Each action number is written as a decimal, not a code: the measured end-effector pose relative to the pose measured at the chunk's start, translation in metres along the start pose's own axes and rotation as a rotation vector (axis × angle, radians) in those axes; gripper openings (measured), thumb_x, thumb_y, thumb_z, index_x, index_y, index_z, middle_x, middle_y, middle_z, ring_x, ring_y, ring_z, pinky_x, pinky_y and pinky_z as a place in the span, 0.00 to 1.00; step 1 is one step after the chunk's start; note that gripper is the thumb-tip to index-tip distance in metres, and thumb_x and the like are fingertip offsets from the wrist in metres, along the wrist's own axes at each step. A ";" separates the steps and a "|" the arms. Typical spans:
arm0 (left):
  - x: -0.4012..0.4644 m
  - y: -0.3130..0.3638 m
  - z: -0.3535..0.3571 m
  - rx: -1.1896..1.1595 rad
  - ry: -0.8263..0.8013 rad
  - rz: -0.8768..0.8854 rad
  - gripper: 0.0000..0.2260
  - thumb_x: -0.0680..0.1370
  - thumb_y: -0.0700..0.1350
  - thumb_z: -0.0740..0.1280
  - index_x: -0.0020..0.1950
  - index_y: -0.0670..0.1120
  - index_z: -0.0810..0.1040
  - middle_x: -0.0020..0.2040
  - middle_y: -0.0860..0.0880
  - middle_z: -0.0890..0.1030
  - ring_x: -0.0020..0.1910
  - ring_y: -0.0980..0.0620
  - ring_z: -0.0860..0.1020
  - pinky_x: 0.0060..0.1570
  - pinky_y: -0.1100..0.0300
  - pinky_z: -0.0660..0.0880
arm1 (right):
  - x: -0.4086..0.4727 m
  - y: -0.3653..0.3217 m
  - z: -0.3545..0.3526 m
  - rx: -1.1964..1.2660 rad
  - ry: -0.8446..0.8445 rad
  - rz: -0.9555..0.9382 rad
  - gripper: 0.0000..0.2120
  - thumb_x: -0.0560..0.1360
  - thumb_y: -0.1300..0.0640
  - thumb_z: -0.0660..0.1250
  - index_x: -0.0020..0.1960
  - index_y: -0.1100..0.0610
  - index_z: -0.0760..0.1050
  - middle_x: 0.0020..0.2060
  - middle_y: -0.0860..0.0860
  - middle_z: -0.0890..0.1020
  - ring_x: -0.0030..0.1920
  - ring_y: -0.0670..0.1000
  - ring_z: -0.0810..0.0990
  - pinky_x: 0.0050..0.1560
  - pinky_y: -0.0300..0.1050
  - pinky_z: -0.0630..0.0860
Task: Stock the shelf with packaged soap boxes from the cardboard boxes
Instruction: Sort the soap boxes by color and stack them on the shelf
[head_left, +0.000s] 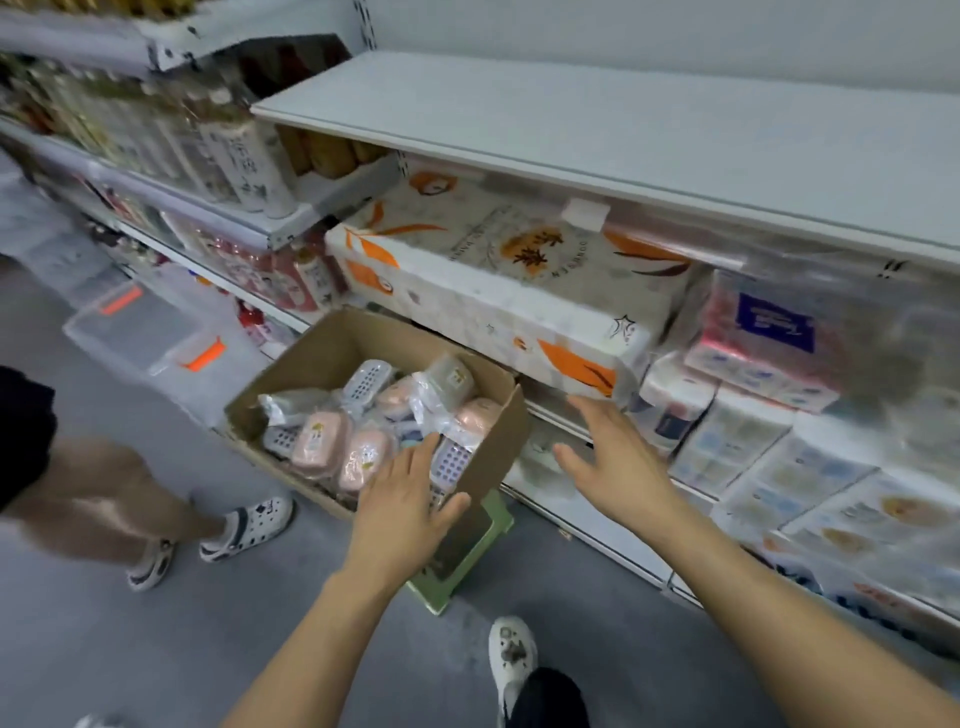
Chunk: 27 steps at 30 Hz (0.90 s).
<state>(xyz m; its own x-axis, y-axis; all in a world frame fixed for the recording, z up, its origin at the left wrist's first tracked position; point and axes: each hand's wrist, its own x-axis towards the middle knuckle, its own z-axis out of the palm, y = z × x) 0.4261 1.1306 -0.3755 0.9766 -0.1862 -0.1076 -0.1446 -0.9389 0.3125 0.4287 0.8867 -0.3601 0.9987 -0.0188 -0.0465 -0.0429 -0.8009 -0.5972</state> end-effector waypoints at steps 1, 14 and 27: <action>0.011 -0.015 -0.002 -0.012 -0.020 -0.017 0.34 0.76 0.64 0.61 0.78 0.52 0.56 0.74 0.47 0.68 0.72 0.45 0.66 0.68 0.47 0.66 | 0.016 -0.008 0.011 0.019 -0.030 0.000 0.28 0.78 0.49 0.64 0.75 0.53 0.62 0.71 0.52 0.69 0.70 0.53 0.67 0.66 0.48 0.67; 0.134 -0.175 0.005 -0.005 -0.306 -0.113 0.30 0.80 0.58 0.61 0.78 0.51 0.56 0.74 0.47 0.66 0.73 0.47 0.65 0.66 0.55 0.66 | 0.181 -0.086 0.150 0.080 -0.462 0.135 0.21 0.78 0.49 0.64 0.70 0.51 0.68 0.62 0.50 0.77 0.60 0.51 0.76 0.59 0.46 0.74; 0.281 -0.280 0.028 -0.249 -0.445 -0.125 0.25 0.79 0.53 0.66 0.74 0.48 0.65 0.70 0.46 0.70 0.68 0.46 0.70 0.67 0.52 0.67 | 0.222 -0.104 0.273 0.134 -0.502 0.581 0.15 0.78 0.52 0.61 0.35 0.52 0.62 0.30 0.47 0.66 0.31 0.46 0.66 0.34 0.44 0.62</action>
<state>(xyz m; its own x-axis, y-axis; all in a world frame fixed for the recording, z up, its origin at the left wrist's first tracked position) 0.7366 1.3332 -0.5199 0.8140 -0.2331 -0.5321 0.0636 -0.8747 0.4805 0.6476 1.1296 -0.5270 0.6854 -0.1147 -0.7191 -0.5901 -0.6661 -0.4562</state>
